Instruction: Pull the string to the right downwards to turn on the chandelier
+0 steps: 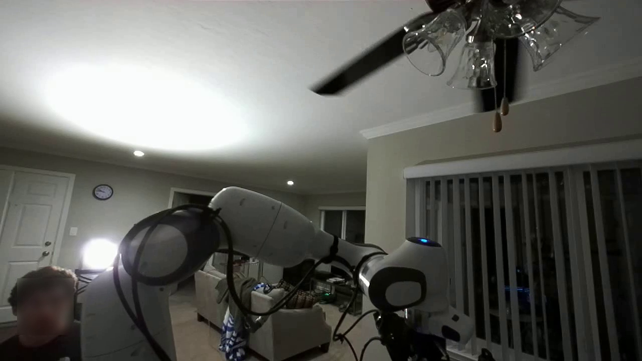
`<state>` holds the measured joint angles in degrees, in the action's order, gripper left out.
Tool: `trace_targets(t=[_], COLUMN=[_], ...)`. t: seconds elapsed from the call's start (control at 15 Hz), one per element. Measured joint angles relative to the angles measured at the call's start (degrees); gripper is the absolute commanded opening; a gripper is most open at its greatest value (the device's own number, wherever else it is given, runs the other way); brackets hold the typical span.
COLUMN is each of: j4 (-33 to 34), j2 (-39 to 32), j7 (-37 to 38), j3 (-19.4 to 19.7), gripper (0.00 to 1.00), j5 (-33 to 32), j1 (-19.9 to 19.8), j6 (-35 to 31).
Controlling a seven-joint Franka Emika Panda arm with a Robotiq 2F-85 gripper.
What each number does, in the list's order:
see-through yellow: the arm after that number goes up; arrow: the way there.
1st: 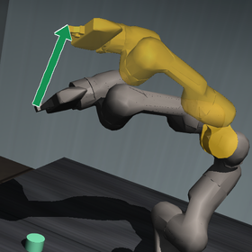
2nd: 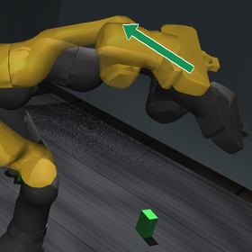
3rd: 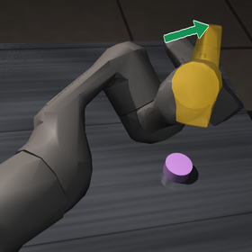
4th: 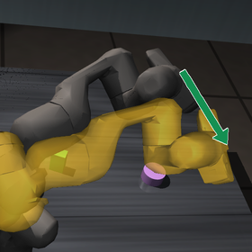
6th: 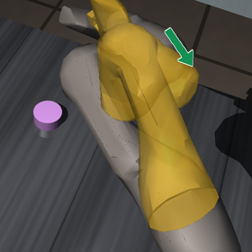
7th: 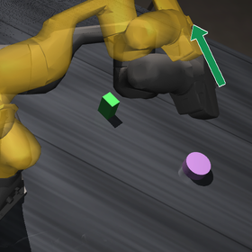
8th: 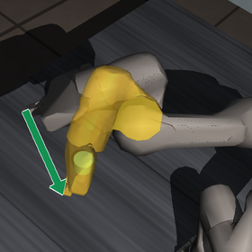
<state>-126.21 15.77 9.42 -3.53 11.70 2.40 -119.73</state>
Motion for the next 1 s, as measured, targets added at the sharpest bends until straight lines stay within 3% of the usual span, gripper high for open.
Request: trace_targets(t=[0.47,1.0], j4=[4.6,3.1], j2=[-0.3,10.7], j7=[0.0,0.7], j3=[-0.2,0.6], gripper=[1.0,1.0], j5=[-8.1,-10.2], j1=[-0.2,-3.5], j6=[-18.9,-36.3])
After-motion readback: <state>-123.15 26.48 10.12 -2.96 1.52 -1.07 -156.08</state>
